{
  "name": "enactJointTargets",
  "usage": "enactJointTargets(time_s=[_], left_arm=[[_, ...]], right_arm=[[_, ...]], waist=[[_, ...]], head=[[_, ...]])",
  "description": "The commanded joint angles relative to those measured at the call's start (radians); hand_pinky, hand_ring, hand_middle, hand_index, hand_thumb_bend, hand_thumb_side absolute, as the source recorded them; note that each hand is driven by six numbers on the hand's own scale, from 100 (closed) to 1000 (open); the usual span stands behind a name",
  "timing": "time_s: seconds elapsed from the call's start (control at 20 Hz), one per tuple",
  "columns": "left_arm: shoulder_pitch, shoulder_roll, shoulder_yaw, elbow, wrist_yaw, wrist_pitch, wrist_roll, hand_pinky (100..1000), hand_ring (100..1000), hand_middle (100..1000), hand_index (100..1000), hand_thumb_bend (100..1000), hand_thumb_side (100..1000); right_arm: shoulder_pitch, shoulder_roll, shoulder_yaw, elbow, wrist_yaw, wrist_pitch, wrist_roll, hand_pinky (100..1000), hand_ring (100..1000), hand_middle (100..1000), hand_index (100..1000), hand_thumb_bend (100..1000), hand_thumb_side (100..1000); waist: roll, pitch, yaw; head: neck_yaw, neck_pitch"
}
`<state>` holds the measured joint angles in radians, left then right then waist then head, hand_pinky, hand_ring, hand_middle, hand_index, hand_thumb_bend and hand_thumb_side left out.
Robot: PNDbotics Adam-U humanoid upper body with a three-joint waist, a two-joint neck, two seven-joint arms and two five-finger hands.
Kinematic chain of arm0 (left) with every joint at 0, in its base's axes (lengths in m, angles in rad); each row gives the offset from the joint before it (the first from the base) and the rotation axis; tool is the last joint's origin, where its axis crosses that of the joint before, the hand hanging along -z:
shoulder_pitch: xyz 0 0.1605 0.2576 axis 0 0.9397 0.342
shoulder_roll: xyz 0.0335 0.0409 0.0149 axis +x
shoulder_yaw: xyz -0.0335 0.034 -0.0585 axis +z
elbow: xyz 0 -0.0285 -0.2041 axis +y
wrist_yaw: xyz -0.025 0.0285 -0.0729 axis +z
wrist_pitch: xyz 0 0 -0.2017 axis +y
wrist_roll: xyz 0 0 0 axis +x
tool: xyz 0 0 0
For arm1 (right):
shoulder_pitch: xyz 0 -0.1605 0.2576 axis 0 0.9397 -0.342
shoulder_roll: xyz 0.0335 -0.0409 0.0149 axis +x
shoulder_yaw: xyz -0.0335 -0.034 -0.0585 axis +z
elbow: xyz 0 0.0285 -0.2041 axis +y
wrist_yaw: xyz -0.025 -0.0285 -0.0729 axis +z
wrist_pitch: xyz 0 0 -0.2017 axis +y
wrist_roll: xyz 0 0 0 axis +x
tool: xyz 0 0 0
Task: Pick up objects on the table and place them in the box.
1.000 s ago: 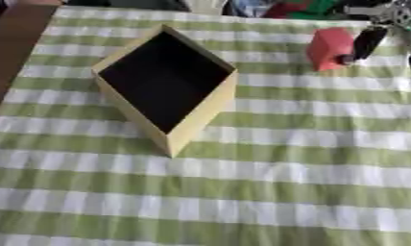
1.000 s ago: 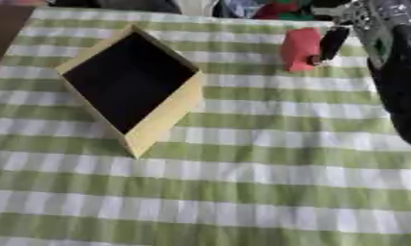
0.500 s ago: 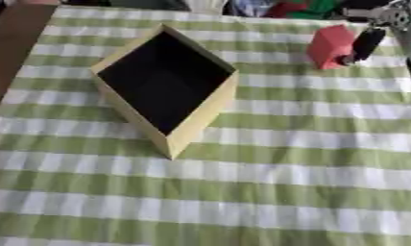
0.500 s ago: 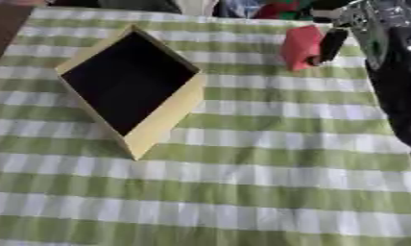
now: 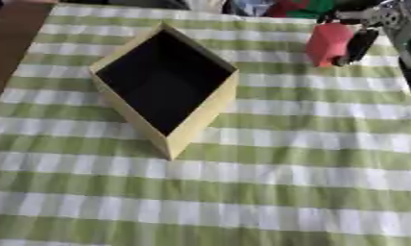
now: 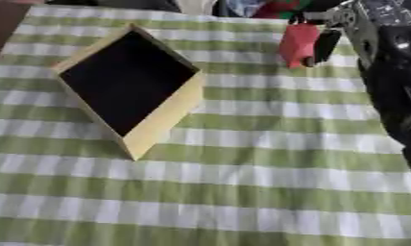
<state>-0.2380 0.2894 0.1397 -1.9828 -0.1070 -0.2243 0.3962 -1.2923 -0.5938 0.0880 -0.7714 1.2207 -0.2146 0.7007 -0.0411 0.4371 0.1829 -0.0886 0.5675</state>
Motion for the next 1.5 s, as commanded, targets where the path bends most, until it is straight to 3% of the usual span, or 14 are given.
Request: enactJointTargets(time_s=[0.05, 0.35, 0.45, 0.75, 0.9, 1.15, 1.5], left_arm=[[-0.007, 0.006, 0.002, -0.017, -0.001, 0.001, -0.003, 1000, 514, 525, 787, 100, 196], [-0.008, 0.002, 0.003, -0.017, 0.000, 0.005, -0.002, 1000, 513, 523, 785, 100, 199], [-0.007, 0.001, 0.002, -0.017, -0.001, 0.006, -0.004, 1000, 512, 522, 784, 100, 200], [-0.009, -0.001, 0.002, -0.017, -0.004, 0.009, -0.005, 1000, 511, 521, 783, 100, 200], [-0.009, -0.004, 0.003, -0.017, -0.003, 0.010, -0.004, 1000, 511, 520, 783, 100, 195], [-0.007, -0.004, 0.003, -0.017, 0.001, 0.012, -0.006, 1000, 512, 520, 781, 100, 198], [0.000, -0.004, 0.005, -0.017, 0.003, 0.016, -0.006, 1000, 514, 521, 780, 100, 199]], right_arm=[[-0.028, -0.014, -0.002, -0.012, 0.018, 0.008, 0.006, 906, 906, 824, 946, 395, 100], [-0.025, -0.005, -0.004, 0.007, 0.039, 0.022, -0.016, 846, 831, 761, 837, 400, 100], [-0.029, -0.001, -0.003, 0.004, 0.035, 0.020, -0.024, 816, 779, 683, 774, 397, 100], [-0.030, 0.005, 0.004, -0.006, 0.038, 0.024, -0.077, 734, 679, 564, 655, 404, 100], [-0.029, 0.008, 0.007, -0.003, 0.046, 0.022, -0.108, 664, 582, 484, 557, 380, 100], [-0.039, 0.017, 0.009, 0.003, 0.030, 0.019, -0.122, 655, 571, 483, 559, 204, 100], [-0.051, 0.020, 0.011, -0.005, -0.013, 0.031, -0.073, 650, 570, 482, 542, 153, 100]], waist=[[0.001, -0.021, 0.001], [0.001, -0.018, 0.004], [0.001, -0.018, 0.002], [-0.002, -0.018, 0.003], [-0.002, -0.019, 0.006], [-0.003, -0.028, 0.001], [-0.003, -0.054, -0.009]], head=[[0.001, -0.014], [0.001, -0.020], [0.002, -0.018], [-0.004, -0.017], [-0.005, -0.017], [-0.001, -0.009], [0.004, 0.009]])
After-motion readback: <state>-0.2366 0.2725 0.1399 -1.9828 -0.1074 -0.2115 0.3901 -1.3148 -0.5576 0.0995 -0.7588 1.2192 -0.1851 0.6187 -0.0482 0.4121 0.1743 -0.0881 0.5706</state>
